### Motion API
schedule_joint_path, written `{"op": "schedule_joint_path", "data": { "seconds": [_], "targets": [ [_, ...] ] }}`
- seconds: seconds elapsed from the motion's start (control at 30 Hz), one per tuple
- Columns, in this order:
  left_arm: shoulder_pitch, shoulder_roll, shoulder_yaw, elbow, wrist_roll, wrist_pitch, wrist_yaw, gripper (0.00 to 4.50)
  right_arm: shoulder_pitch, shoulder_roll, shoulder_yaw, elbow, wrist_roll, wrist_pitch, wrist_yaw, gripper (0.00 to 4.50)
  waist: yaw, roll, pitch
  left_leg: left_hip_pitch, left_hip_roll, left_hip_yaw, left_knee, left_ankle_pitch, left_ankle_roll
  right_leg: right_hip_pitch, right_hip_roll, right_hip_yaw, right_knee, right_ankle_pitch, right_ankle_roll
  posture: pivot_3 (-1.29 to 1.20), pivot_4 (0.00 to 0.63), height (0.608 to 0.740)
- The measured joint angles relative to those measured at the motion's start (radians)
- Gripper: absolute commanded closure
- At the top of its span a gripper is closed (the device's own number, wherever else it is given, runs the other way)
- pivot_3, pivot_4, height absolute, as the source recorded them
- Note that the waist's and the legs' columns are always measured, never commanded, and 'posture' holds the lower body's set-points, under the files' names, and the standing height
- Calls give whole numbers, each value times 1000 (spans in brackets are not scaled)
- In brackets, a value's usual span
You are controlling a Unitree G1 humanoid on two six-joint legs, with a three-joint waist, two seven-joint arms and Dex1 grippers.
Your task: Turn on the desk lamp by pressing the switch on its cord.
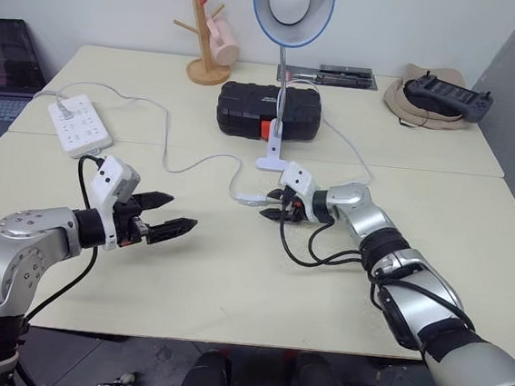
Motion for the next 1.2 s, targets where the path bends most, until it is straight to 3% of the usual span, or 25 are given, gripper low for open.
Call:
{"op": "schedule_joint_path", "data": {
  "seconds": [0.17,0.2,0.5,0.63,0.83,0.93,1.03,1.2],
  "targets": [
    [0,0,0,-3,-2,3,4,0,-1,18,-15,14,-2,-10,-11,4032,0,0,0,0,0,0,0,0,0,0,0,0,0,0,0,0,150,740],
    [0,0,0,-3,-3,4,6,0,-1,21,-18,14,-2,-10,-12,4123,0,0,0,0,0,0,0,0,0,0,0,0,0,0,0,0,150,740],
    [4,-5,2,-6,-16,17,23,0,2,2,-67,-12,14,35,31,4124,1,0,0,0,0,0,0,0,0,0,0,0,0,0,0,0,150,740],
    [-14,-129,46,-7,-125,93,102,0,68,-51,-174,-307,173,381,82,4124,7,0,0,-2,0,-2,1,0,0,0,-2,-1,-1,0,0,0,150,740],
    [-41,-303,31,-51,-256,175,238,0,185,-85,-327,-773,428,938,-12,4124,11,0,0,-2,0,-4,1,-2,3,0,-3,-1,0,0,0,0,150,740],
    [-102,-470,27,-41,-342,191,335,0,252,-86,-408,-910,540,1142,-81,4124,23,0,0,-3,-1,-4,2,-2,4,1,-3,-2,0,0,0,0,150,740],
    [-159,-589,19,-6,-433,196,407,0,286,-86,-451,-1026,639,1282,-122,4124,27,0,0,-3,-1,-2,2,-2,4,1,-2,-1,-1,0,0,0,150,740],
    [-205,-655,50,54,-530,190,483,0,325,-88,-503,-1106,727,1392,-185,4124,20,0,0,-2,-1,-1,2,-2,4,1,0,0,-1,0,0,0,150,740]
  ]
}}
